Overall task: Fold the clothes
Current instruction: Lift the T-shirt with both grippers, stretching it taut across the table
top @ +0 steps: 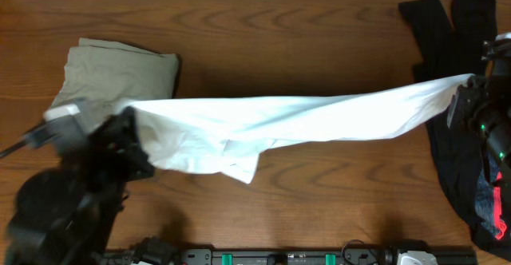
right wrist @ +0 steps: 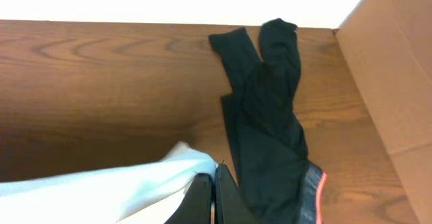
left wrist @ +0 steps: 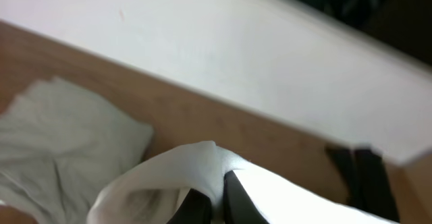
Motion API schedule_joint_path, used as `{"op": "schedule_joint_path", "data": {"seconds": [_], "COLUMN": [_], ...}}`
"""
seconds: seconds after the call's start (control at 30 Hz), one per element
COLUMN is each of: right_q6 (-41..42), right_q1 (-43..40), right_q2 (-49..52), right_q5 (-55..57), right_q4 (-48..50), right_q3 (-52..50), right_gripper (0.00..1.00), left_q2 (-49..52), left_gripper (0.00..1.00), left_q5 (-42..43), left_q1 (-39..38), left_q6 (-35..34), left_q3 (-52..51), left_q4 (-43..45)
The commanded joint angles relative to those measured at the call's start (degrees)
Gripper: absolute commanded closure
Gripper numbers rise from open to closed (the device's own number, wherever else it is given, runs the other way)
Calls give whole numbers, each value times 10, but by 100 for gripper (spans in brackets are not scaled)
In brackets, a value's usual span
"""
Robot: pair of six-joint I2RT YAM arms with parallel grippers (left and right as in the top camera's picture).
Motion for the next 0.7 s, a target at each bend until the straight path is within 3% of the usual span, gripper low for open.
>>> {"op": "schedule_joint_path", "data": {"seconds": [0.0, 0.23, 0.67], "right_q6": [3, 28, 28], "right_q1": [-5, -5, -5], "right_q2": [-7, -21, -38], "right_q5": [42, 94, 61], "right_q4": [-16, -41, -50], "right_q3": [20, 24, 24], "right_gripper": [99, 99, 99], "left_q2": [-15, -16, -16], "left_gripper": [94, 94, 94], "left_q5": [-82, -104, 139], "left_q1": [3, 3, 3], "left_q6": [-24, -96, -120], "left_q3": [33, 50, 51], "left_q4": [6, 6, 6]}}
